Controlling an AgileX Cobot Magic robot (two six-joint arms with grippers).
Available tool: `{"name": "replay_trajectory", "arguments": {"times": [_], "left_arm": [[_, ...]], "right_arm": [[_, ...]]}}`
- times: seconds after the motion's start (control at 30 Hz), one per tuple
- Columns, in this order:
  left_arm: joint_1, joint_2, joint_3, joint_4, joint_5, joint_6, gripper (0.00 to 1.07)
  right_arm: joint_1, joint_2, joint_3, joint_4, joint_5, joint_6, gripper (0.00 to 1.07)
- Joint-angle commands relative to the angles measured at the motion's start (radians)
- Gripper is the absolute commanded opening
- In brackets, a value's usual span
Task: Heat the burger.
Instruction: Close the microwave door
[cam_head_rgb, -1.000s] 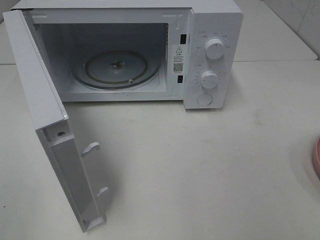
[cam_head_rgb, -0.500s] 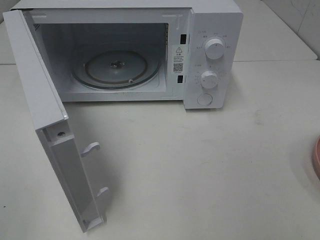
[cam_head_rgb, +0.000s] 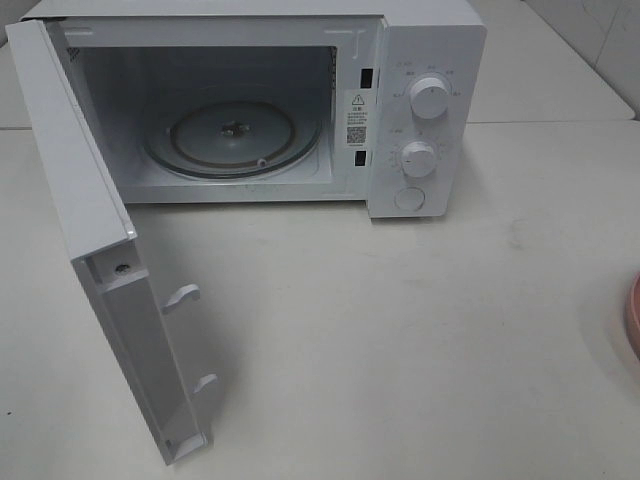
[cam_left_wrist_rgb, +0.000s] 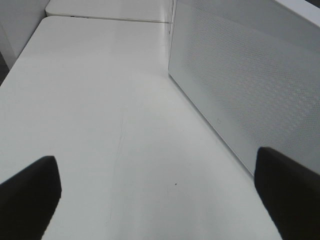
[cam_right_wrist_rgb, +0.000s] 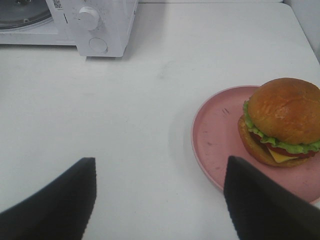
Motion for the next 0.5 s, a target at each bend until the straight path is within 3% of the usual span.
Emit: {"name": "replay_trajectory", "arguments": {"times": [0.03,0.5], "left_arm": [[0.001,-0.019,0.004,-0.005,-0.009,-0.004,0.98],[0.001,-0.019,0.004,-0.011,-0.009,-0.004,0.98]], "right_arm": [[-0.004,-0.025,-0.001,0.004,-0.009,-0.012,0.71],[-0.004,-0.025,-0.001,0.004,-0.009,-0.012,0.71]]}}
